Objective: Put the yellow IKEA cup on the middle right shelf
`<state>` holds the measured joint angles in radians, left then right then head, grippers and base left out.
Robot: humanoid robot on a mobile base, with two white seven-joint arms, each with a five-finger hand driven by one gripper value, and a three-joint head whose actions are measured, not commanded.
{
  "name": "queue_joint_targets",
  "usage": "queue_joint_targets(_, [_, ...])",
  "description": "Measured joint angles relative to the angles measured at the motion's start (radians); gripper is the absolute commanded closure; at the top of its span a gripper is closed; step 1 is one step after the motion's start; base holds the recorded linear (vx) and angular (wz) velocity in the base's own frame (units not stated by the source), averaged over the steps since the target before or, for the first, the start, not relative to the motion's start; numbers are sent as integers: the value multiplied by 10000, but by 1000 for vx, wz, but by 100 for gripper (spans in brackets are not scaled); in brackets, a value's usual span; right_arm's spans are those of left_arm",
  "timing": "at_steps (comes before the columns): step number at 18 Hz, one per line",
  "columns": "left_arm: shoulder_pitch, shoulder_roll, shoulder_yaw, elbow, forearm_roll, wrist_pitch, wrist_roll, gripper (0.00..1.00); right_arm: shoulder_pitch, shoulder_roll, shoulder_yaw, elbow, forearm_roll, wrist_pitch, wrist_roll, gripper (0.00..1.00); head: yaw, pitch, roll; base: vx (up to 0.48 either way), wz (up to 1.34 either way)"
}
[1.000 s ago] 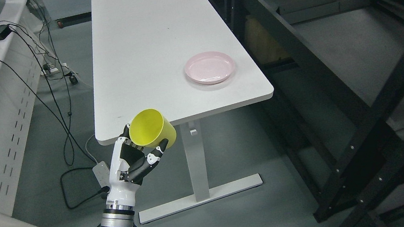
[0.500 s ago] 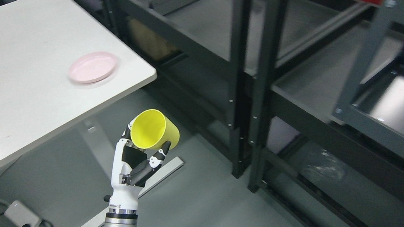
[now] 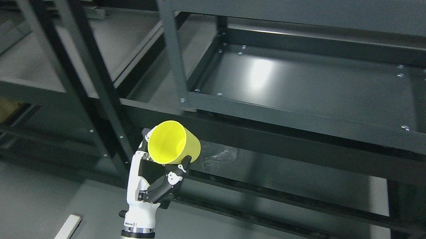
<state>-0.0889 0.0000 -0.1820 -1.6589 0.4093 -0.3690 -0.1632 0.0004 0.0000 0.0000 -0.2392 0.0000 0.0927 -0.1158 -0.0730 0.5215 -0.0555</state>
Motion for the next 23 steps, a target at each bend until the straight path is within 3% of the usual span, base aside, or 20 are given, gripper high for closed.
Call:
queue_joint_targets(12, [-14, 1, -593, -309, 9, -1039, -983, 100, -5, 0, 0, -1, 0, 0, 0, 1, 0, -4, 0, 77, -400])
queue_joint_targets(17, [-693, 0, -1288, -648, 8, -1970, -1312, 100, -7, 0, 0, -2, 0, 0, 0, 1, 0, -4, 0, 110, -40])
queue_joint_targets(23, [-1871, 1, -2061, -882, 6, -2232, -1539, 100, -5, 0, 0, -2, 0, 0, 0, 1, 0, -4, 0, 86, 28])
